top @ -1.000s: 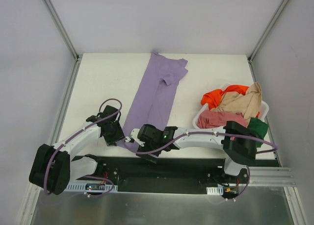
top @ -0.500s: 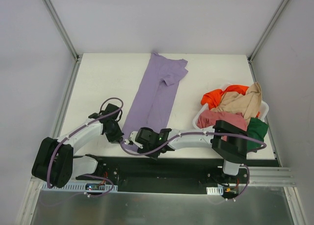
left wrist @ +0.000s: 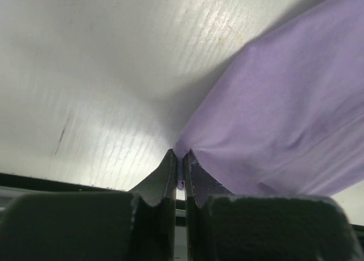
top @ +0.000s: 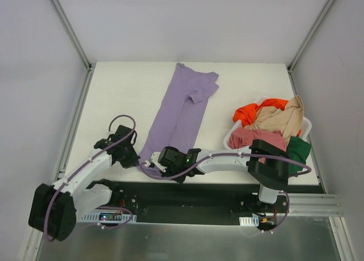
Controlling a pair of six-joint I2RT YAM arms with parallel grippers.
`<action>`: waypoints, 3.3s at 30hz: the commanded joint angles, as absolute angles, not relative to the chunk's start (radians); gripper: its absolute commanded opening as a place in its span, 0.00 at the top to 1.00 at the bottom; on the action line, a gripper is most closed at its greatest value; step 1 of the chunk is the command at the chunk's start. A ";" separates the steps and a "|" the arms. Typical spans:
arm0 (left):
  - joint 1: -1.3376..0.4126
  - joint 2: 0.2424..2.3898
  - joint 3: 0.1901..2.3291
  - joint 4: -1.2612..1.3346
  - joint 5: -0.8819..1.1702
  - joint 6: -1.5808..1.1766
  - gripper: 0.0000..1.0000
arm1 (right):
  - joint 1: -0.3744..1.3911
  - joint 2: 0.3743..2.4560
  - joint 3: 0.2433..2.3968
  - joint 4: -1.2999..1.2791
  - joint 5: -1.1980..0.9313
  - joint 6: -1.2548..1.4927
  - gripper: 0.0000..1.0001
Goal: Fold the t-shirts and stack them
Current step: Grab the bottom of the folded rectangular tshirt with both arms, then fold the folded rectangular tshirt in 1/3 of the way, then grab one side of the 2/3 rectangular tshirt with both arms
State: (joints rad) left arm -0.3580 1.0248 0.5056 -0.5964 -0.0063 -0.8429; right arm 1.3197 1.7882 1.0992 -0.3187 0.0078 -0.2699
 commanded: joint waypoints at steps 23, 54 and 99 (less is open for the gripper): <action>-0.368 0.975 0.819 -0.580 -0.023 -0.847 1.00 | 1.103 1.417 1.034 -0.393 -0.169 -0.224 1.00; -0.325 1.850 1.476 -0.465 -0.028 -0.672 1.00 | 0.624 1.858 1.416 -0.417 -0.114 -0.394 0.99; -0.302 1.426 0.841 -0.394 -0.003 -0.784 0.27 | 1.065 1.696 1.150 -0.360 0.027 -0.316 0.03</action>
State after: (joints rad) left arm -0.3122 1.3872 0.8234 -0.4252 -0.0315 -0.7666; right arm 1.0386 1.6203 1.0416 -0.2607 -0.0673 -0.2863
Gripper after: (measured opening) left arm 0.777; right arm 0.983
